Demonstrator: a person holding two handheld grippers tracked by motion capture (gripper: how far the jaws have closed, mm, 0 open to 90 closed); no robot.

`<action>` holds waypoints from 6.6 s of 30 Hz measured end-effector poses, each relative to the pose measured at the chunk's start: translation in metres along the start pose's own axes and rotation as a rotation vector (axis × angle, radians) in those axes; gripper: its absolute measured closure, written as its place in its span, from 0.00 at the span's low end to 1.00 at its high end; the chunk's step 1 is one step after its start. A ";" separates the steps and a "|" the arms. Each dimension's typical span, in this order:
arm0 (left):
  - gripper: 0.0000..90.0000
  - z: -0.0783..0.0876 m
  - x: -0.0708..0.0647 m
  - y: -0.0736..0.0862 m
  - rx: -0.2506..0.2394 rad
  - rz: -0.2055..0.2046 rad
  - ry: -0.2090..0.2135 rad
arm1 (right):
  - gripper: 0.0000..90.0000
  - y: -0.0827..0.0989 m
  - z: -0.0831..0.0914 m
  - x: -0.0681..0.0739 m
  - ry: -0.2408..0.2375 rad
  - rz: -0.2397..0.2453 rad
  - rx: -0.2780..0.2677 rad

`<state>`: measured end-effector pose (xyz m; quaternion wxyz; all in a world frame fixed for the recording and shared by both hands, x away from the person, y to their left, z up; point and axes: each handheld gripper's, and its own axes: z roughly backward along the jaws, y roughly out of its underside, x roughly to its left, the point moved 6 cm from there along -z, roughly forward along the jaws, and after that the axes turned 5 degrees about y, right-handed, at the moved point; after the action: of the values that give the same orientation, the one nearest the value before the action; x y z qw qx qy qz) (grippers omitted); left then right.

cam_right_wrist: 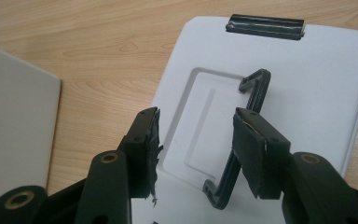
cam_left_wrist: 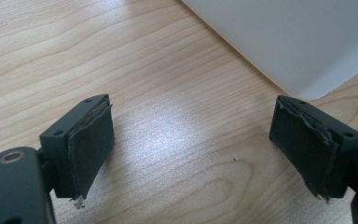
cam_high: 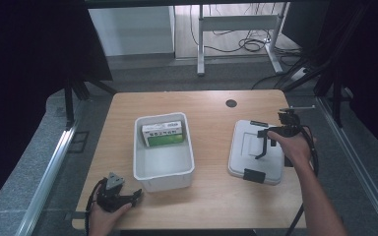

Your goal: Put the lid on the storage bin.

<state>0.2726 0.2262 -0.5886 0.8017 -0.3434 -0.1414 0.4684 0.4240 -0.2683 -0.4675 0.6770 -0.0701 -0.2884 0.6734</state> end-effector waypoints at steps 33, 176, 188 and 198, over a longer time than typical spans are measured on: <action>0.15 0.000 0.000 0.000 0.000 0.000 0.000 | 0.75 0.004 -0.032 -0.019 0.132 -0.091 0.161; 0.15 0.000 0.000 0.000 0.003 -0.003 0.001 | 0.94 -0.029 0.052 0.143 -0.192 0.010 0.106; 0.15 0.000 0.000 0.000 0.003 0.001 0.001 | 0.94 -0.031 0.057 0.163 -0.227 0.028 0.105; 0.15 0.000 0.000 0.000 0.002 -0.003 0.001 | 0.94 -0.032 0.058 0.185 -0.241 0.050 0.110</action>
<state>0.2729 0.2263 -0.5885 0.8027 -0.3428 -0.1409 0.4672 0.4099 -0.1112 -0.3498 0.6231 0.0412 -0.3286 0.7085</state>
